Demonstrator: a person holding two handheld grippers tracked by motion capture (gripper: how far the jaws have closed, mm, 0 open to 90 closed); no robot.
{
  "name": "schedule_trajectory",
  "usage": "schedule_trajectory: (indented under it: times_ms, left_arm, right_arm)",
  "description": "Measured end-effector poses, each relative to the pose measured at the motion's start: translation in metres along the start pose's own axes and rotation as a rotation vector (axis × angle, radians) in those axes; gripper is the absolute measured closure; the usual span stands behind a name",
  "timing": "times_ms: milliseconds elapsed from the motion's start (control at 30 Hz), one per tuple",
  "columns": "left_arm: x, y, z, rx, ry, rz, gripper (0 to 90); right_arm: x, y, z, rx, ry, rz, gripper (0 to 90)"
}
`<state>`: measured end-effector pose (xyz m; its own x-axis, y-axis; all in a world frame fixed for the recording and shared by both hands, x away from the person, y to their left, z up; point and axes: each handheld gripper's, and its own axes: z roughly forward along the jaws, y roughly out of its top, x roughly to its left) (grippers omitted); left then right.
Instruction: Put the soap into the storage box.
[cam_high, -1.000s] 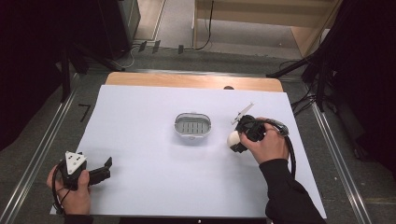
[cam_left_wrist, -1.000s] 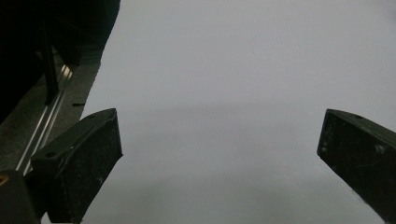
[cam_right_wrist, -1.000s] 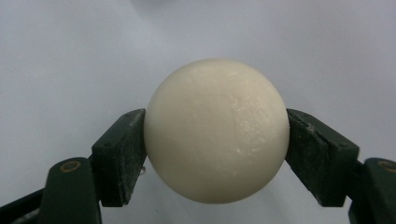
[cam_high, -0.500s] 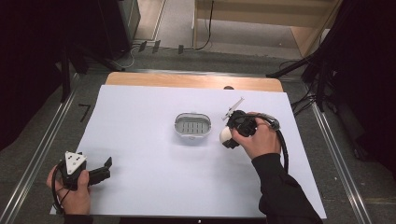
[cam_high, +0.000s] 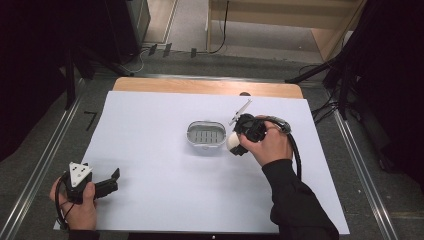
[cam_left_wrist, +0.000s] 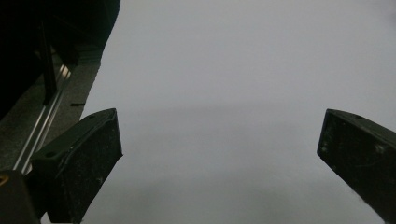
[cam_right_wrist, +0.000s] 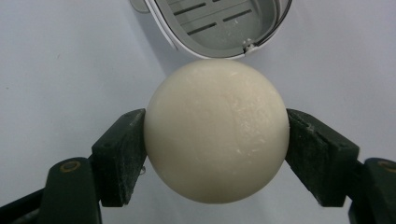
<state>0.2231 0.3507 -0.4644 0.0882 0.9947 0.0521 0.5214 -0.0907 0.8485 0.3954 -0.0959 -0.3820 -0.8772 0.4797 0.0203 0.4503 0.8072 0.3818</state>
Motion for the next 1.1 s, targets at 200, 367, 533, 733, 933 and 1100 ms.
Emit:
schedule_trajectory:
  times_ms: [200,367,533,733,933,1100]
  left_arm:
    - [0.000,0.000,0.000,-0.001,-0.001,-0.002,0.2]
    - [0.000,0.000,0.000,-0.001,-0.003,-0.002,0.2]
    - [0.000,0.000,0.000,0.000,-0.002,-0.003,0.2]
    - [0.000,0.000,0.000,-0.002,-0.002,-0.006,0.2]
    - [0.000,0.000,0.000,-0.003,-0.002,-0.006,0.2]
    - [0.000,0.000,0.000,-0.002,-0.001,-0.007,0.2]
  right_arm:
    - [0.001,0.005,0.000,-0.001,0.007,-0.010,25.4]
    - [0.002,0.011,0.000,0.002,0.006,-0.013,25.4]
    - [0.003,0.017,0.001,0.006,0.011,-0.020,25.4]
    - [0.004,0.023,0.003,0.004,0.013,-0.032,25.4]
    - [0.005,0.030,0.004,0.010,0.018,-0.038,25.4]
    - [0.006,0.036,0.006,0.011,0.023,-0.043,25.4]
